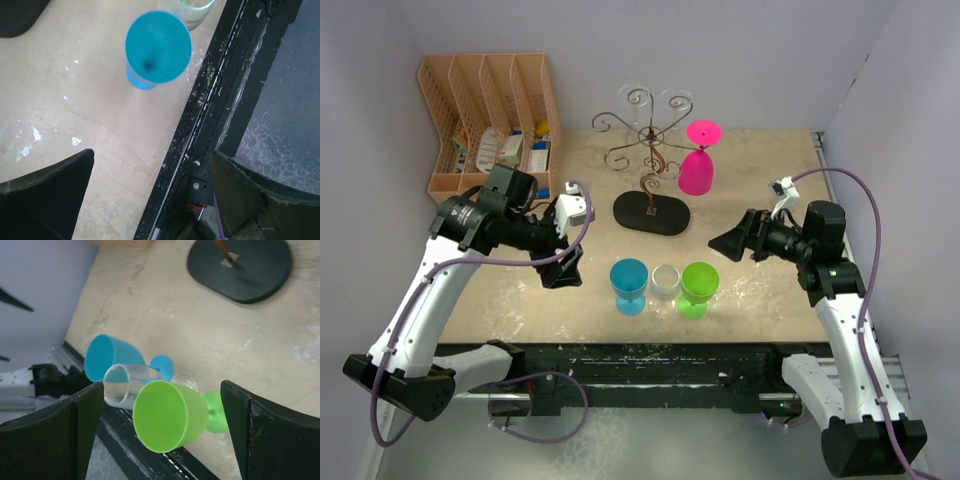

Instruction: Place the wine glass upside down on the wine glass rack

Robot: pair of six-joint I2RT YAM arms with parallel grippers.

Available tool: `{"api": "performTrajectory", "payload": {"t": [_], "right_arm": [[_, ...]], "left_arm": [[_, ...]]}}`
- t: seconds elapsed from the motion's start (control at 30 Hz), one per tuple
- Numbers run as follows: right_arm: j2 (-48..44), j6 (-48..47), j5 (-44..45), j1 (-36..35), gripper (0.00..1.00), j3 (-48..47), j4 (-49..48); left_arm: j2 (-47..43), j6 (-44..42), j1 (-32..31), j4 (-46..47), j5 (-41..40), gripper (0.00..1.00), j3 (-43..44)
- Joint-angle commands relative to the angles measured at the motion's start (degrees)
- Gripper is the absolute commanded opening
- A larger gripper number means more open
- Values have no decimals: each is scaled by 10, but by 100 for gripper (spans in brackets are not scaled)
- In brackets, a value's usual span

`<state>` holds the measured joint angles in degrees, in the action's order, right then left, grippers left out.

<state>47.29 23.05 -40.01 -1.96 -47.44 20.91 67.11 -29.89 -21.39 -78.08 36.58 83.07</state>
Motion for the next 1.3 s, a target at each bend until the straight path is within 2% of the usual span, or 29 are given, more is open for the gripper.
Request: {"api": "performTrajectory", "payload": {"t": [0.0,0.1,0.13,0.23,0.3,0.37,0.43,0.57,0.77,1.07,1.2,1.27], "right_arm": [[13,-26,-121,-3,100,-30,-10],[7,-58,-73,-3,100,-49,6],[5,-55,-86,-3,100,-46,-12],[-8,42,-111,-3,100,-14,-125],[-16,99,-60,-3,100,2,-172],[-25,115,-22,-3,100,7,-188],[-37,114,-18,-3,100,21,-218],[-57,127,3,-3,100,51,-254],[-57,120,2,-3,100,61,-242],[-49,90,-6,-4,100,18,-203],[-52,95,-4,-3,100,15,-208],[-51,99,-3,-3,100,11,-214]], "left_arm": [[-4,74,-41,105,-14,100,-17],[28,94,-85,126,-58,100,-28],[39,100,-91,135,-79,100,-29],[57,120,-104,179,-122,100,-33],[58,129,-111,205,-117,100,-31],[61,141,-115,229,-119,100,-28],[74,143,-117,238,-119,100,-19],[100,150,-129,253,-116,94,-18],[129,147,-149,263,-125,89,-31],[149,148,-163,283,-134,81,-65],[149,141,-184,284,-138,73,-90],[151,139,-194,286,-145,62,-100]]}}
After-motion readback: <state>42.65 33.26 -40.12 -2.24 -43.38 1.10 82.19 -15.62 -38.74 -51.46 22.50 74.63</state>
